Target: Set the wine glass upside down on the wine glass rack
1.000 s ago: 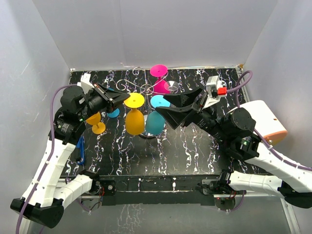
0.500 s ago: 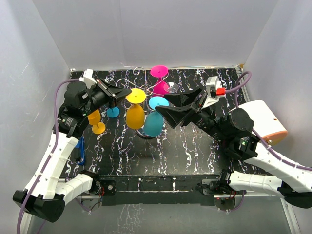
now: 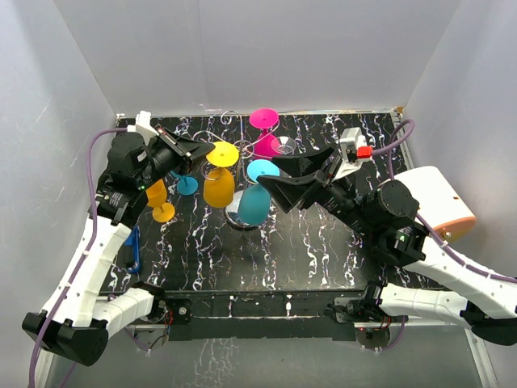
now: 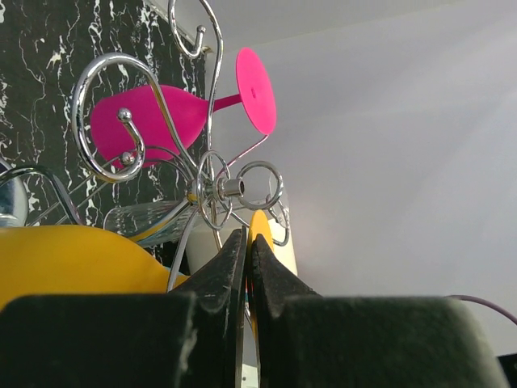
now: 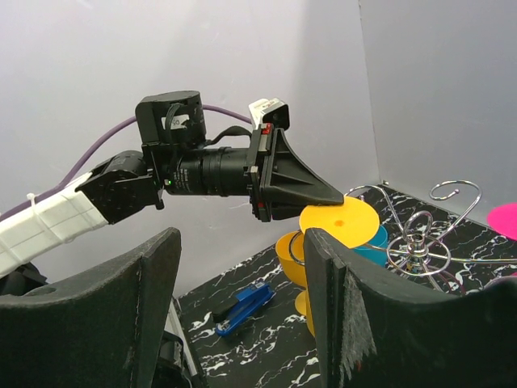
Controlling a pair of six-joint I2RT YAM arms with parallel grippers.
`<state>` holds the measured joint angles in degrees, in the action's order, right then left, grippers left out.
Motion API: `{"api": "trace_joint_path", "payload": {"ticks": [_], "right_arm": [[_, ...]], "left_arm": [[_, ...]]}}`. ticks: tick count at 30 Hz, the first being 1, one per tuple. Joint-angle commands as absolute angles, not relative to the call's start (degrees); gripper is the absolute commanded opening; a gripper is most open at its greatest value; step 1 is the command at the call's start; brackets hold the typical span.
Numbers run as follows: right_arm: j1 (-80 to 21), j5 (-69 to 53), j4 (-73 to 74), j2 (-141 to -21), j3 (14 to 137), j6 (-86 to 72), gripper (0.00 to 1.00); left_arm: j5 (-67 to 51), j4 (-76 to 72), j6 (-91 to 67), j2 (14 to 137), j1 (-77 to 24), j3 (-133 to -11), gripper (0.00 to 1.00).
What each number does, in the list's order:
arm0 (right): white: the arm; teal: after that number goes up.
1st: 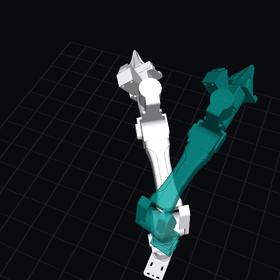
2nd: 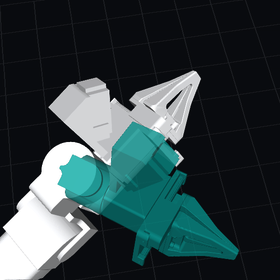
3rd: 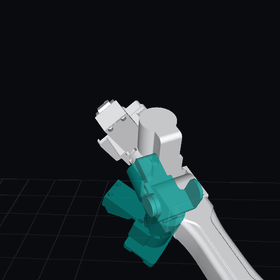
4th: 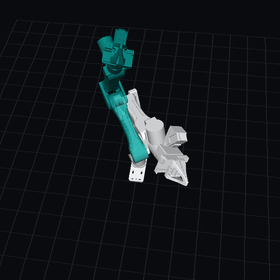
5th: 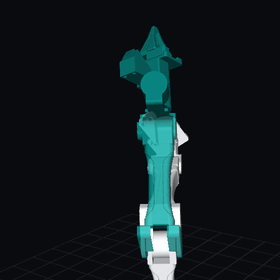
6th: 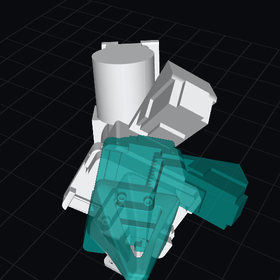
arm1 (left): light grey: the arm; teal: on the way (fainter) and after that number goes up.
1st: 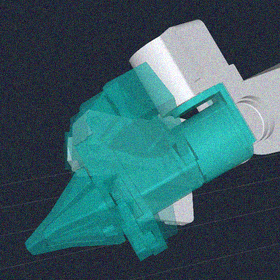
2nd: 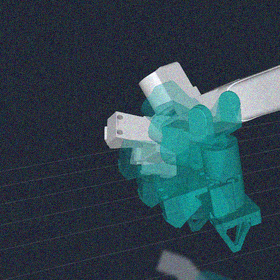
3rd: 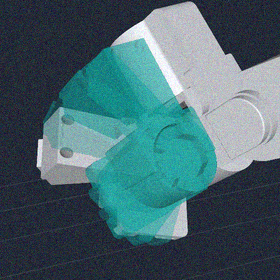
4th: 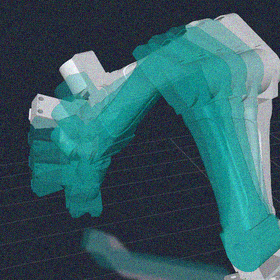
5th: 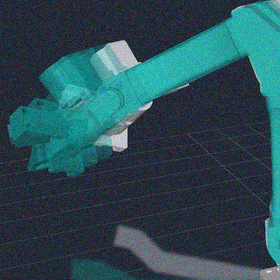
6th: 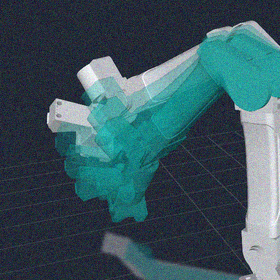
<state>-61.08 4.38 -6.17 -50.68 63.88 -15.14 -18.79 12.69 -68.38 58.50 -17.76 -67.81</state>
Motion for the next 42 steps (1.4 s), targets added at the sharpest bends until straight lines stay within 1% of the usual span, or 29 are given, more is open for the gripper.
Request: {"api": "trace_joint_path", "payload": {"ticks": [1, 8, 24, 32, 42], "right_arm": [[-61.35, 5.11, -8.57, -49.83, 64.16, -14.65, 0.61], [-61.35, 5.1, -8.44, -49.92, 64.01, -14.9, 0.61], [-61.34, 3.8, -9.04, -50.97, 64.77, -16.19, 0.61], [-61.35, 3.48, -9.81, -51.46, 64.43, -16.58, 0.61], [-61.33, 3.66, -10.02, -51.9, 64.49, -16.67, 0.61]], "left_arm": [[-17.54, 12.93, -67.58, 56.75, -17.74, -68.73, 0.0], [-12.25, 15.58, -68.36, 52.98, -17.67, -67.15, 0.0], [-9.63, 19.24, -67.83, 49.43, -17.68, -66.79, 0.0], [-12.87, 20.02, -66.07, 48.05, -17.69, -65.92, 0.0], [-17.24, 19.12, -64.17, 50.82, -17.67, -67.02, 0.0]]}}
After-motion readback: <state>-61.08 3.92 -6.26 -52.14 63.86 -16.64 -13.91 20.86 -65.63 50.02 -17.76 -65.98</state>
